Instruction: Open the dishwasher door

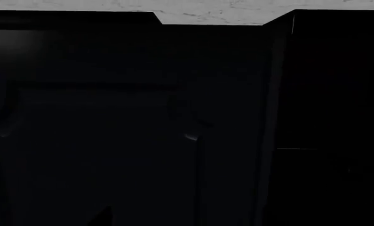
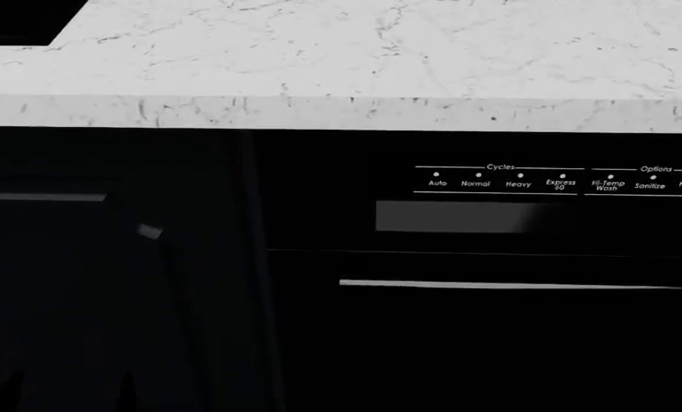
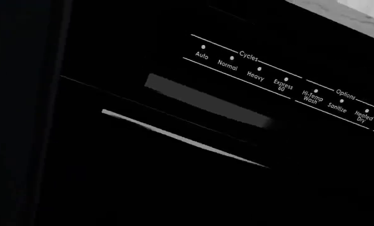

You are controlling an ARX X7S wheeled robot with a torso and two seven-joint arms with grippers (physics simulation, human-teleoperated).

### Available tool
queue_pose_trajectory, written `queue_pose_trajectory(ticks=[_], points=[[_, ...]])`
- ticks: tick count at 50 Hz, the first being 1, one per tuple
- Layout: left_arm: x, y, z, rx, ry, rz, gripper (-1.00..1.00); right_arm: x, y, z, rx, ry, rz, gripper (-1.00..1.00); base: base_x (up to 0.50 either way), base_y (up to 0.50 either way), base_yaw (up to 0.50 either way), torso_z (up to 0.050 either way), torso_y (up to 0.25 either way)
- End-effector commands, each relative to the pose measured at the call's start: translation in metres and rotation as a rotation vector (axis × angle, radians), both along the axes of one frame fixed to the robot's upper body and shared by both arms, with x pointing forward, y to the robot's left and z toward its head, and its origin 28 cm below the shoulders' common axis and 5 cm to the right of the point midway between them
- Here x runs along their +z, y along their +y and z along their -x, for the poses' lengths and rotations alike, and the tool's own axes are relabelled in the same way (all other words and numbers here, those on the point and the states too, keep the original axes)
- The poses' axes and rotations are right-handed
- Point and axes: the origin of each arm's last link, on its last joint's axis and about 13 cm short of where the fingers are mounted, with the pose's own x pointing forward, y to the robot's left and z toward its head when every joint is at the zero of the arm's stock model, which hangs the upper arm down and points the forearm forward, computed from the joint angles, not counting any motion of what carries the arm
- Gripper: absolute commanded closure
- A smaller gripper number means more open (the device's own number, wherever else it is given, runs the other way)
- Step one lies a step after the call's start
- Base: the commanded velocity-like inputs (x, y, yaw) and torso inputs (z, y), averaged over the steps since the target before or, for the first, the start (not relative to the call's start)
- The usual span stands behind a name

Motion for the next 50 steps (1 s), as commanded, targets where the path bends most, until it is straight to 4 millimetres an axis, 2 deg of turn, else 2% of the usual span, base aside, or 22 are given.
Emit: queue_pose_trajectory(ticks=[1,7,19,20,35,50], points=[[0.0,0.0,0.001,-0.002,-0.004,-0.001,-1.0,0.026,-0.025,0.003,0.024,-0.003,0.392,-1.0,0.0,0.0,0.0,0.0,0.0],[0.0,-0.001,0.001,-0.004,-0.008,-0.007,-1.0,0.026,-0.036,0.005,0.062,0.071,0.577,-1.0,0.0,0.0,0.0,0.0,0.0],[0.003,-0.002,0.001,-0.008,-0.015,-0.019,-1.0,0.027,-0.043,-0.012,0.091,0.095,0.779,-1.0,0.0,0.0,0.0,0.0,0.0],[0.003,-0.002,0.001,-0.008,-0.015,-0.019,-1.0,0.028,-0.044,-0.013,0.084,0.085,0.847,-1.0,0.0,0.0,0.0,0.0,0.0],[0.002,-0.001,0.002,-0.001,-0.017,-0.024,-1.0,0.036,-0.05,-0.04,0.089,0.082,0.92,-1.0,0.0,0.0,0.0,0.0,0.0],[0.004,0.001,0.003,0.009,-0.02,-0.024,-1.0,0.025,-0.054,-0.076,0.093,0.133,0.951,-1.0,0.0,0.0,0.0,0.0,0.0]])
